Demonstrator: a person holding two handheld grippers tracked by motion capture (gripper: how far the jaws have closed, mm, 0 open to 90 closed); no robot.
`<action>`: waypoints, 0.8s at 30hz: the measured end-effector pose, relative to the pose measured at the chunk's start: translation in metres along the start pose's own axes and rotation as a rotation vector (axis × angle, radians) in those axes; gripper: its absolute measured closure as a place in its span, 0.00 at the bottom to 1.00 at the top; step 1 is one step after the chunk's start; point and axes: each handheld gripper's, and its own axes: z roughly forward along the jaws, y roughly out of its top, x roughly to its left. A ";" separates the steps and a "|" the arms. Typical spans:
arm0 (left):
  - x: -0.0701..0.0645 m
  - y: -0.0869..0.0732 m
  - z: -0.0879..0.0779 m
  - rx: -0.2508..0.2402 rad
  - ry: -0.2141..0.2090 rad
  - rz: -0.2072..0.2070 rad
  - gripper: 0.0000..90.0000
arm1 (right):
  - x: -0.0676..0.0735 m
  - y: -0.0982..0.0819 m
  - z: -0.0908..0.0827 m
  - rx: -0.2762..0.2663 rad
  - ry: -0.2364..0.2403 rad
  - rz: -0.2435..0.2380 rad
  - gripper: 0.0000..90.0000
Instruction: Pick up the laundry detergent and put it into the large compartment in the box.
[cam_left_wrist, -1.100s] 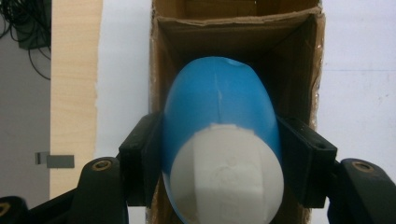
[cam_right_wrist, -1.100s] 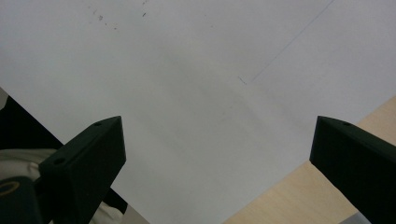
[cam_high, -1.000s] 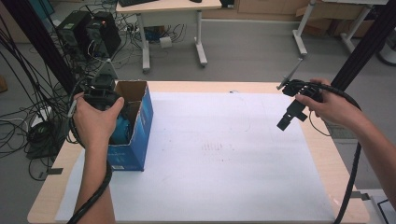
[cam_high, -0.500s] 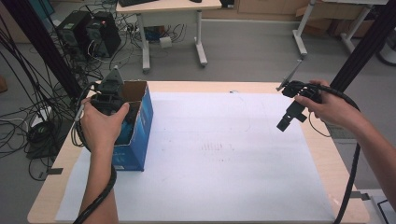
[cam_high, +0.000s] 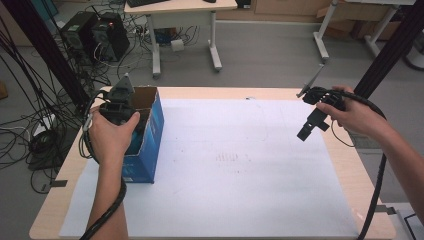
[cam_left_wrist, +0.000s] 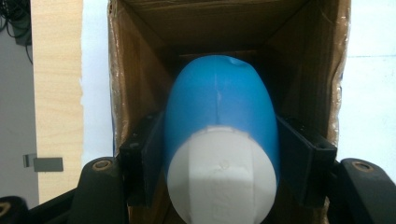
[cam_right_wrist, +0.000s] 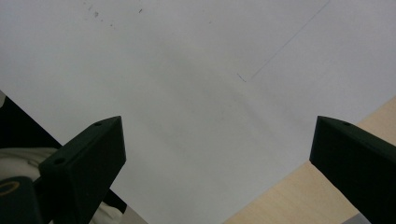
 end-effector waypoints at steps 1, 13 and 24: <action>0.001 0.000 0.000 -0.001 -0.004 -0.005 0.42 | 0.000 0.000 0.000 0.001 0.000 0.000 0.04; 0.004 -0.002 -0.024 -0.008 -0.010 -0.019 0.35 | 0.001 0.002 0.004 0.007 0.008 -0.004 0.04; -0.009 -0.011 -0.059 -0.056 -0.030 0.026 0.23 | 0.004 0.004 0.004 0.002 0.010 -0.017 0.04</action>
